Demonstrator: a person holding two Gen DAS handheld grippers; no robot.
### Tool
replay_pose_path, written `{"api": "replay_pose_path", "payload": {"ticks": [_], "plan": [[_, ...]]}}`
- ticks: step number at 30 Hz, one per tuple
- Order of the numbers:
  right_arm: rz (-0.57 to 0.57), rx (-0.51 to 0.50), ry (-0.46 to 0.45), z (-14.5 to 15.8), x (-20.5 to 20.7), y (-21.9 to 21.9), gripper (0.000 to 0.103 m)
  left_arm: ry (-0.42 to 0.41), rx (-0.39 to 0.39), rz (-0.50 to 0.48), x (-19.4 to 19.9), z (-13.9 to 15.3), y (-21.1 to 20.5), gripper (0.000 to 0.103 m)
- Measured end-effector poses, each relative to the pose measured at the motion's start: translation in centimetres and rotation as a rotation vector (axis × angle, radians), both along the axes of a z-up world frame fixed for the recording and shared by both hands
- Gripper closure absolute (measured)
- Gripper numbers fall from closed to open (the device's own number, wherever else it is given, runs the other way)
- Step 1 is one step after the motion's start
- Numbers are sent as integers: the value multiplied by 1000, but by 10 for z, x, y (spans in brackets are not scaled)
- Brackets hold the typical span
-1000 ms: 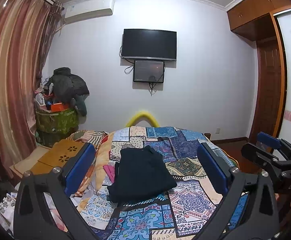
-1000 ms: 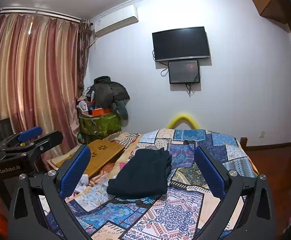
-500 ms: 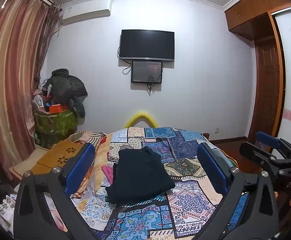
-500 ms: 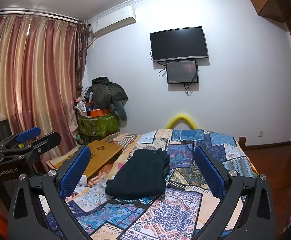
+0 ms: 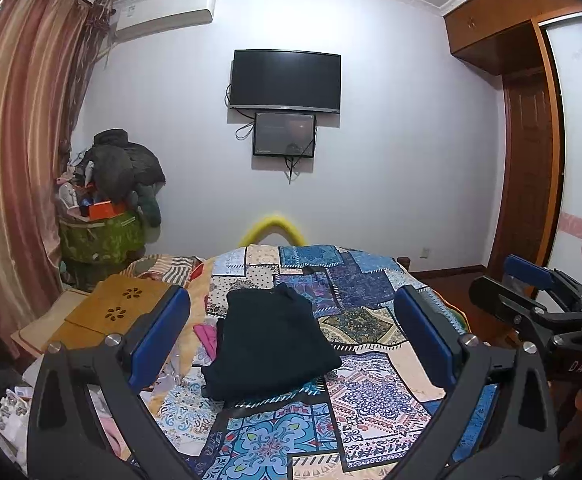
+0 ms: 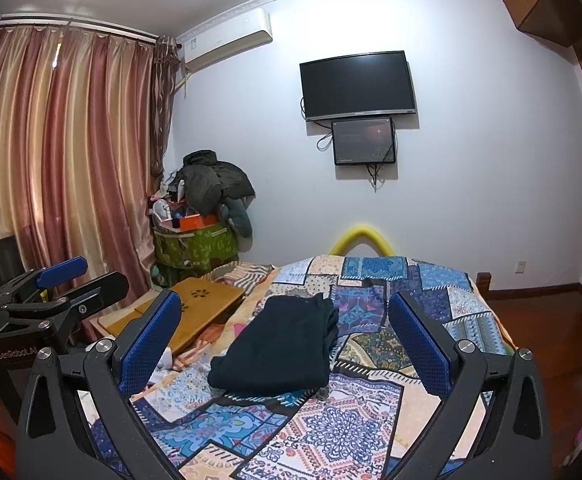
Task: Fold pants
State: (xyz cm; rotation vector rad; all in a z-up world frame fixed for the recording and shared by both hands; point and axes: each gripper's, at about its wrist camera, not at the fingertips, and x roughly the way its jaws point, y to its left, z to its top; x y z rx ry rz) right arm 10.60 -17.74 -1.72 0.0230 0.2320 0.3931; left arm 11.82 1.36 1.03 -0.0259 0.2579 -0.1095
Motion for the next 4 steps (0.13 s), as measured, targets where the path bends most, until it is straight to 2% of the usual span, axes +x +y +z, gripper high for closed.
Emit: {"api": "replay_pose_path", "payload": {"ticks": [4], "plan": [[0,-3,6,1,3,2,0,0,-6,2,1,-1,2,0]]}}
